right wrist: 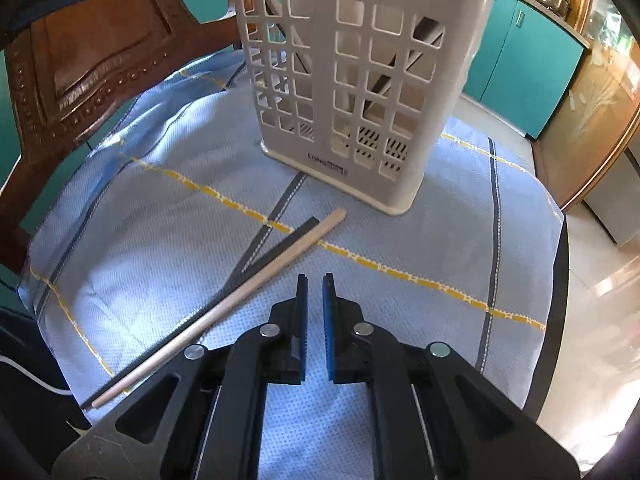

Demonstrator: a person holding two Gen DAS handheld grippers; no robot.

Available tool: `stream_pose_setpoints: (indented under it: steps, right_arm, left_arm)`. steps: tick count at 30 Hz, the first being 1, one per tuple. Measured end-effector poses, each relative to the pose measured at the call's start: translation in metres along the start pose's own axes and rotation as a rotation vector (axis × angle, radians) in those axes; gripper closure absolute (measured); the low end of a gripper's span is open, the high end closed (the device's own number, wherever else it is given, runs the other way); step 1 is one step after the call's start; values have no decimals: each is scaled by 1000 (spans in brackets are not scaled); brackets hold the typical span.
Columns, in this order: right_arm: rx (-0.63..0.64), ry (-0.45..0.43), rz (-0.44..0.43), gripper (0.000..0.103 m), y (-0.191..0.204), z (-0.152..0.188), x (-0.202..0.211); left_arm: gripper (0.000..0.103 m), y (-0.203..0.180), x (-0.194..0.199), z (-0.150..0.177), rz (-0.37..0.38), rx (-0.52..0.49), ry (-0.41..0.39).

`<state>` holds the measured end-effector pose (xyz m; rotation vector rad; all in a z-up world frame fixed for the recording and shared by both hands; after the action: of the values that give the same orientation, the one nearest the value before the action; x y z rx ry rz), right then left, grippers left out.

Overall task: Organize utensils
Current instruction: 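Position the right tool fingers over the light wooden chopstick beside the dark one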

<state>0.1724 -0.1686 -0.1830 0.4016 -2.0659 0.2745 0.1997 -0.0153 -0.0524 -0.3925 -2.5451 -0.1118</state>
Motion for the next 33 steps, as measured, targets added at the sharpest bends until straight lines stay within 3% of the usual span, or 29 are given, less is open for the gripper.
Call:
stream_pose_setpoints:
  steps: [7,12,18,28,33]
  right_arm:
    - [-33,15,-2,92,-3,-14,-13]
    - [-38,20,-1,84,-9,-8,-11]
    - [-82,18,10,84,-18,-7,-15]
    - [-376,-40,-52,84,-50,-9,-23]
    - [-450,-62,-82,83,-50,-26,-36]
  left_arm:
    - [83,-1,-2,2,-1,-6,10]
    - [83,4,-4,3,-2,7,30]
    - [83,6,-6,5,-2,17,47]
    - [83,7,-9,3,-1,26,60]
    - [80,4,-11,4,-6,21,64]
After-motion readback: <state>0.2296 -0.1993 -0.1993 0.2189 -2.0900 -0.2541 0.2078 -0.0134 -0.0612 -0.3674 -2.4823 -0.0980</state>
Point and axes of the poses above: each gripper's, at about its wrist camera, not at the fingertips, and x roughly against the way its jaws point, y to its left, z to its underside, the point moved 1 cm from there along -x, roughly the way its jaws point, and after that the axes turned 1 degree about y, right-handed, at the moved point
